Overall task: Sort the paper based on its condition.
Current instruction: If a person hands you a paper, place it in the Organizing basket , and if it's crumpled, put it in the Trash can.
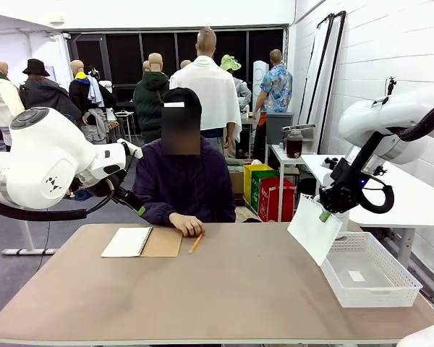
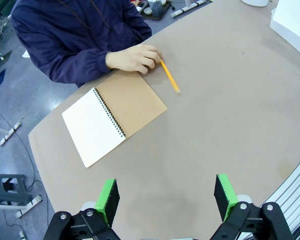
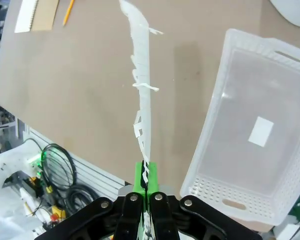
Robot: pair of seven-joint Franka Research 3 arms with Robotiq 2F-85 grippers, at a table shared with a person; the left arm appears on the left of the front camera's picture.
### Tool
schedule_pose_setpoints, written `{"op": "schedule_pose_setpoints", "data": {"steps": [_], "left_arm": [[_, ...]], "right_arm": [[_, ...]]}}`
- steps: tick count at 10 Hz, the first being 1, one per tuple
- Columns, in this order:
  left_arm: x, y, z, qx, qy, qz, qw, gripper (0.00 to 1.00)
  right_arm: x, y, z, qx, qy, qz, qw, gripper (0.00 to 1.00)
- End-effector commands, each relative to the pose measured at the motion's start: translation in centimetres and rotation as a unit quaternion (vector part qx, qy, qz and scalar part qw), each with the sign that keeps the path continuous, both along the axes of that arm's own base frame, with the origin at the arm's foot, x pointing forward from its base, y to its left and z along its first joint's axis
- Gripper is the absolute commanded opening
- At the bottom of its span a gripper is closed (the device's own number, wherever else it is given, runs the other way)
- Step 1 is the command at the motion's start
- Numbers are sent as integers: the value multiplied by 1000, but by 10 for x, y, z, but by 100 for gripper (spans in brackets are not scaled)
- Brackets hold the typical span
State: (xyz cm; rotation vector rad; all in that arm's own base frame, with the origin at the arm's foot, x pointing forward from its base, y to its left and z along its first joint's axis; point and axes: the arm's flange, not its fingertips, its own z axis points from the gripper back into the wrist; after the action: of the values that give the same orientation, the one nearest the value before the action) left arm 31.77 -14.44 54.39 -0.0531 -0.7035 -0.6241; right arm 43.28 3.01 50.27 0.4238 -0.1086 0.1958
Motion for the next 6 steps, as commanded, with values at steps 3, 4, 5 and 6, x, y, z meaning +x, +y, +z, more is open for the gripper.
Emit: {"op": "schedule_pose_setpoints", "data": {"steps": [3,4,5,6], "left_arm": [[0,1,0,0,1,-5,1000,100],[0,1,0,0,1,-5,1000,100],[0,1,0,0,1,-5,1000,100],[0,1,0,0,1,-5,1000,100]], "right_arm": [[22,-39,-18,-8,0,-52,999,0],[30,-47,-24,-9,2,-57,998,0],[38,-55,-31,-16,0,-61,998,0],[47,-61,-37,-18,5,-70,997,0]]}}
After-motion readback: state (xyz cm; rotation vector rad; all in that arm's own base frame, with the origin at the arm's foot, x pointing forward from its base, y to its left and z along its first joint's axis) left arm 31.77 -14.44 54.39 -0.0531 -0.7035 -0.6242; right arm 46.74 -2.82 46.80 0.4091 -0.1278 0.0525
